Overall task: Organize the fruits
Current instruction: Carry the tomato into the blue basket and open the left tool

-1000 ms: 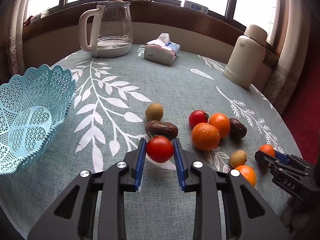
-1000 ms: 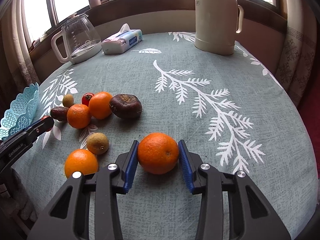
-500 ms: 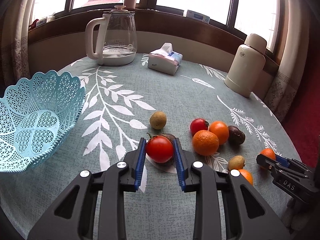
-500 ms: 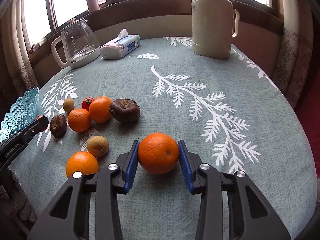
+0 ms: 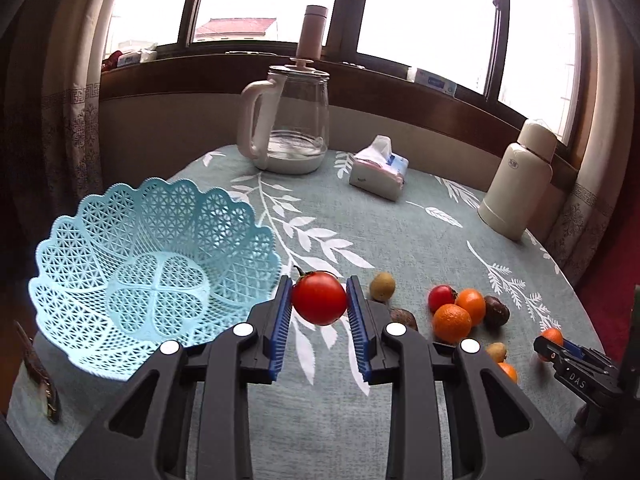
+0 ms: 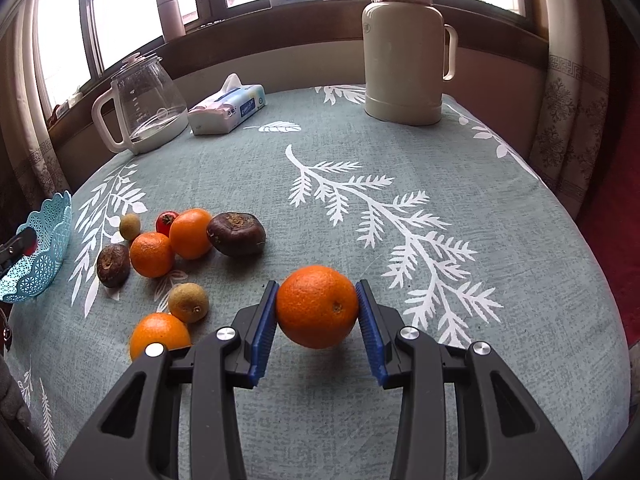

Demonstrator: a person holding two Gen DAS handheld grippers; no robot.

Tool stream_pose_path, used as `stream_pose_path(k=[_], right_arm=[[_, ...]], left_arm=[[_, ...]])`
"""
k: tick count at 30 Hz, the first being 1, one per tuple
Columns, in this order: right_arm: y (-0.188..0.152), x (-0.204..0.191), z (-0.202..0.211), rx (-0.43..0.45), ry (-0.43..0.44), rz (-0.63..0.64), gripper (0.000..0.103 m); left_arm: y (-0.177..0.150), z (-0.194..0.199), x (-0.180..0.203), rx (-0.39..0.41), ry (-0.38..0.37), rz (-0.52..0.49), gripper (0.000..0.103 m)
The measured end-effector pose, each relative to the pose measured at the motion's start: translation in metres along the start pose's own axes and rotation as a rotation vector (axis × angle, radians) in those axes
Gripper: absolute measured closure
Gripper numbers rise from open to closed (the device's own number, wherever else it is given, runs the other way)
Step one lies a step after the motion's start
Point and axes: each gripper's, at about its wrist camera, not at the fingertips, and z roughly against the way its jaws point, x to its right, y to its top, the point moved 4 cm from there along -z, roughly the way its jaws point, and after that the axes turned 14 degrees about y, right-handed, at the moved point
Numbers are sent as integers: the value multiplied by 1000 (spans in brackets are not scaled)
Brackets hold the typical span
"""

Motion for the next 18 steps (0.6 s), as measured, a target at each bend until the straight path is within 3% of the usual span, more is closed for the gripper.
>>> stream_pose_path(k=[9,15,16,17,18], right_arm=[[-1,2,7,14,-22,-29,64],[3,-8,13,29,5,-65,64],[4,-13,13,31,10,-58,64],[6,-19,14,34,15,-48,64],[8,-25,15,38,23,-38,64]], left_arm=[[35,5,-77,34,171,61,75],[40,-2,-111,-7,197,101,71],[40,-2,-114,-14,192,103,58],[41,-1,-117,-15,191,114,34],[42,0,-120,-8,187,129,27]])
